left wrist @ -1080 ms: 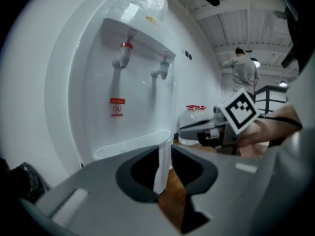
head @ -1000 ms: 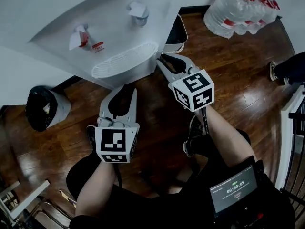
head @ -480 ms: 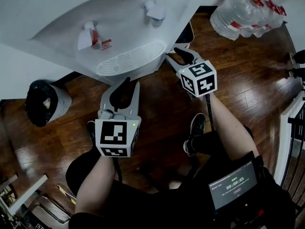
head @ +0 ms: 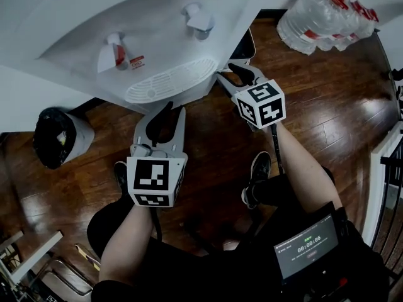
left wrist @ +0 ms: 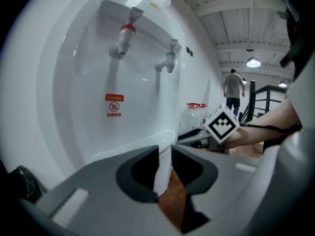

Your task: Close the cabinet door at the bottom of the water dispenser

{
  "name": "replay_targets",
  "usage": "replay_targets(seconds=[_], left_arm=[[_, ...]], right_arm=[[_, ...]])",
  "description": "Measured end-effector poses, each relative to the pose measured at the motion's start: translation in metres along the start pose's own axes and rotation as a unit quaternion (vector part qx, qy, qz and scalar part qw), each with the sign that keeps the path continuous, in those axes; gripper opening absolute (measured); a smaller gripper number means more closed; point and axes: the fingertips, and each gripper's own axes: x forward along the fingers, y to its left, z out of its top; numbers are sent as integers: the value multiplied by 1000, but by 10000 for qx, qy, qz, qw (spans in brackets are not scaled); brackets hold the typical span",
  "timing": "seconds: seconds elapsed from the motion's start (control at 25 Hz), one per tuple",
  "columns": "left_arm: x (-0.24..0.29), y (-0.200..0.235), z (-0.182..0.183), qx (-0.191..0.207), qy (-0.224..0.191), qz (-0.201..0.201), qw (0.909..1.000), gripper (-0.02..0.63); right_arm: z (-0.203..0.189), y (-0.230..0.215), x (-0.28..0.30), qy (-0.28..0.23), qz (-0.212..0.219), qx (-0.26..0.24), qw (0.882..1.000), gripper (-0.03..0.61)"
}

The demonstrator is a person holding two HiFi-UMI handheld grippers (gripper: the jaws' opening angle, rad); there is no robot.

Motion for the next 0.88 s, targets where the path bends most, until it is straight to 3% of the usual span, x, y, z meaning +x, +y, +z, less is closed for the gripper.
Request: replay_targets(seconds=[0.16, 0.36, 0.48, 0.52, 0.72, 0.88], left_arm=[[-1, 4, -6, 28, 79, 43, 10000, 98], [-9, 13, -9, 45, 153, 132, 9998, 98], [-16, 17, -9, -3, 157, 183, 9997, 98], [-18, 16, -9, -80, 188, 160, 9997, 98], [-22, 19, -12, -640, 301, 104, 9974, 98], [-24, 14, -16, -552, 307, 154, 9979, 98]], right_arm=[[-22, 0, 21, 419, 202, -464, 9978, 284], [-39, 4, 55, 652, 523, -501, 9952, 384], [-40, 9, 60, 643, 940, -458, 9924, 374], [-41, 11, 58, 651, 1024, -430, 9917, 323], [-48, 16, 49, 838, 781, -496, 9922, 323], [-65, 24, 29, 1135, 693, -672, 9888, 301]])
